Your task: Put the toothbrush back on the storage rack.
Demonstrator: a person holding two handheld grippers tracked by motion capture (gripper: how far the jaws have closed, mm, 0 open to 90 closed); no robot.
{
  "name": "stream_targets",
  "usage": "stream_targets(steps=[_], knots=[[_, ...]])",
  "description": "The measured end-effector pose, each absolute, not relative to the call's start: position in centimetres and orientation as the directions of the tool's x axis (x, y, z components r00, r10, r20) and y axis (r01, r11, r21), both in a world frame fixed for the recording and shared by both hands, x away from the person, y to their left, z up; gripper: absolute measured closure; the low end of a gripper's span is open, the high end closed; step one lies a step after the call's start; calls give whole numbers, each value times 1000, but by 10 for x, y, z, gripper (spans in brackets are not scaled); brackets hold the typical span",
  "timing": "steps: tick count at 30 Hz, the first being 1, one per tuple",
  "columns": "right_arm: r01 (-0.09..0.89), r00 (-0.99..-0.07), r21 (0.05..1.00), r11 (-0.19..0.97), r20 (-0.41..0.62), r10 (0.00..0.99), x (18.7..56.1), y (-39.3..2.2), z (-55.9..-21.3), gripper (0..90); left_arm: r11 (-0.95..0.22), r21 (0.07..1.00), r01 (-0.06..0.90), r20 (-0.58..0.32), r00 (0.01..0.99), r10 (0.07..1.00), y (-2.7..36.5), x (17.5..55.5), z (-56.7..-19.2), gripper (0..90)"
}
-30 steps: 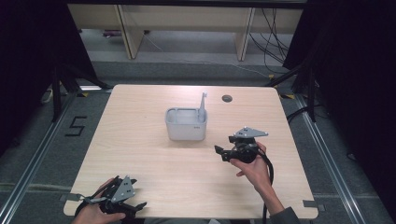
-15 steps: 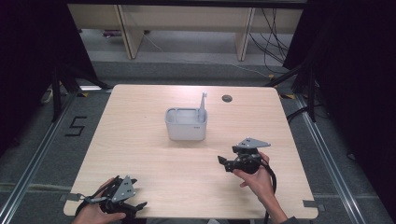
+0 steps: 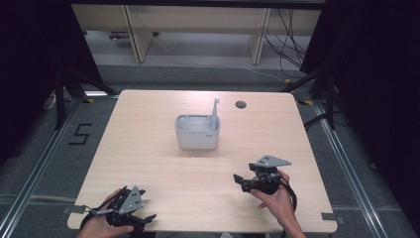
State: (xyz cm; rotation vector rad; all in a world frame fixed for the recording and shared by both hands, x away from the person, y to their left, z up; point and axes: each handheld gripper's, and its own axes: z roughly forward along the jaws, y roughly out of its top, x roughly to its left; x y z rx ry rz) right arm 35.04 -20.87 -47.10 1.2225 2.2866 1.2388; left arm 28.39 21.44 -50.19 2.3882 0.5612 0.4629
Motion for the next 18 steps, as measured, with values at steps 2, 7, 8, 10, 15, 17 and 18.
stream_targets(steps=[2,7,8,10,15,17,18], knots=[[544,-620,788,289,145,771,349,-211,-473,263,-708,651,275,185,847,499,214,284,-502,164],[551,-610,781,293,138,780,342,-216,-476,255,-705,653,277,183,845,502,215,284,-502,164],[555,-610,783,282,152,778,340,-218,-478,249,-705,653,277,184,845,502,214,284,-502,164],[559,-613,777,289,153,775,338,-218,-478,247,-705,653,277,184,845,502,214,284,-502,164],[566,-607,770,294,148,781,331,-223,-479,233,-704,653,279,183,844,505,215,284,-502,164],[568,-612,771,288,162,774,327,-224,-481,229,-696,656,292,173,840,515,215,284,-502,163],[568,-612,771,288,162,774,327,-224,-481,229,-696,656,292,173,840,515,215,284,-502,164]])
